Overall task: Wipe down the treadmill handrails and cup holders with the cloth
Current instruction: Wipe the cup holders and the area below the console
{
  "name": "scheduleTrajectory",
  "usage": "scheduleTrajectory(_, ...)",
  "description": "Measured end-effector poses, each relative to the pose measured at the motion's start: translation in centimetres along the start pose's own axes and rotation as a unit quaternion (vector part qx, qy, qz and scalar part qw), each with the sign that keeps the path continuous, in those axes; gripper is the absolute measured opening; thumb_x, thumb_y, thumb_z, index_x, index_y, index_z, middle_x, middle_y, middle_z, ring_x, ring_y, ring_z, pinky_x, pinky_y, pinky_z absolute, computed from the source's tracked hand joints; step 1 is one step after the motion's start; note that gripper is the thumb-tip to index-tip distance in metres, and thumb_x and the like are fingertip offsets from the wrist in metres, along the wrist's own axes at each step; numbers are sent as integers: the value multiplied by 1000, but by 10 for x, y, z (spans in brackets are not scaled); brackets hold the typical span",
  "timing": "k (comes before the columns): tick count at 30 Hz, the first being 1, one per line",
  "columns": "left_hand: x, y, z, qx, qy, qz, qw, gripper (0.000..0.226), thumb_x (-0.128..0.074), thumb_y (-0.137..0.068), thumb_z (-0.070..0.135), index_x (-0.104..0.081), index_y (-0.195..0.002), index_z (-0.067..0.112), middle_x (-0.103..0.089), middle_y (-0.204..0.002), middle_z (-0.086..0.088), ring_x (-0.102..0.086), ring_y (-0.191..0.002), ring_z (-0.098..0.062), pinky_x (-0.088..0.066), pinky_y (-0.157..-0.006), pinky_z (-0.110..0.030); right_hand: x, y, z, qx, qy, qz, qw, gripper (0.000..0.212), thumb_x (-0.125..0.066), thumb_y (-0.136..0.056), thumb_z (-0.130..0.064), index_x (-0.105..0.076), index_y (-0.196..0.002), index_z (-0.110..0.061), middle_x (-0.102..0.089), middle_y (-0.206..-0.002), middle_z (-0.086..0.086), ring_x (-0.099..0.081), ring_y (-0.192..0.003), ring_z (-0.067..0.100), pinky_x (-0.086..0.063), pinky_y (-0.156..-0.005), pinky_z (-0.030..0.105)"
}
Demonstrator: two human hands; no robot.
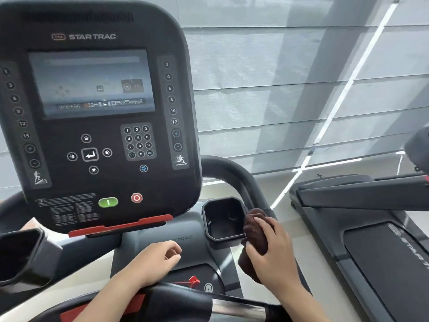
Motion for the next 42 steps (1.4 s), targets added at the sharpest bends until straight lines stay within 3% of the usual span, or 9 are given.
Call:
scheduleTrajectory(5,5,4,22,-48,-38,81,995,12,-48,-86,33,-52,-89,44,-60,-92,22,-56,-85,0,-49,-79,-25,27,25,2,-51,58,25,997,53,-62,-78,-36,-50,-129,-27,-42,-133,-6,-35,-114,20,-33,-101,34)
scheduleTrajectory(11,-25,31,70,-163,-58,42,984,18,-43,-88,37,-58,-98,35,-62,-97,18,-56,-88,-2,-44,-75,-24,18,79,27,-124,269,1,955,62,-69,-72,-37,-47,-129,-24,-44,-137,6,-40,-114,34,-51,-80,47)
scheduleTrajectory(19,-31,50,61,-235,-153,73,957,28,-34,-91,38,-60,-92,28,-66,-95,9,-60,-89,-15,-48,-72,-34,24,154,32,-170,348,22,922,76,-86,-52,-30,-57,-121,-15,-53,-126,16,-50,-104,45,-55,-66,51)
scheduleTrajectory(24,-40,61,56,-279,-211,167,922,49,-18,-87,40,-64,-82,26,-69,-77,6,-64,-68,-19,-47,-59,-34,36,189,33,-186,364,59,911,71,-84,-58,-29,-55,-120,-13,-53,-124,18,-51,-101,46,-54,-65,52)
scheduleTrajectory(28,-42,67,57,-281,-256,198,904,43,-26,-88,37,-66,-78,24,-68,-71,4,-62,-62,-21,-42,-54,-33,37,173,29,-209,376,66,901,63,-74,-73,-37,-49,-127,-15,-48,-131,16,-46,-111,42,-51,-77,51)
scheduleTrajectory(31,-42,75,57,-285,-247,201,904,38,-33,-87,35,-69,-88,25,-70,-79,4,-63,-69,-23,-39,-59,-33,35,170,28,-210,362,63,906,63,-66,-79,-41,-42,-132,-18,-41,-139,13,-40,-119,41,-47,-85,51)
scheduleTrajectory(35,-45,89,47,-302,-221,203,905,30,-55,-84,34,-62,-112,24,-69,-104,4,-63,-95,-22,-45,-82,-39,31,191,26,-184,360,55,913,68,-77,-68,-36,-50,-126,-16,-48,-133,17,-46,-112,44,-51,-77,51)
scheduleTrajectory(38,-54,100,38,-277,-221,190,916,49,-65,-78,30,-54,-124,20,-59,-123,-2,-52,-117,-27,-36,-102,-46,34,216,29,-183,366,50,911,72,-80,-64,-36,-50,-126,-16,-49,-131,17,-47,-112,44,-54,-75,52)
scheduleTrajectory(42,-78,126,42,-223,-181,156,945,51,-57,-85,29,-45,-134,22,-38,-146,-2,-27,-139,-27,-21,-113,-50,54,259,39,-191,353,58,914,73,-83,-62,-34,-51,-126,-15,-51,-129,16,-50,-108,44,-55,-72,50)
Point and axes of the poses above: each hand's wrist, its own y-axis away from the middle knuckle, its own x-axis out of the back of the hand, z = x × y, the point moved 4 cm from there along -y, towards the middle knuckle
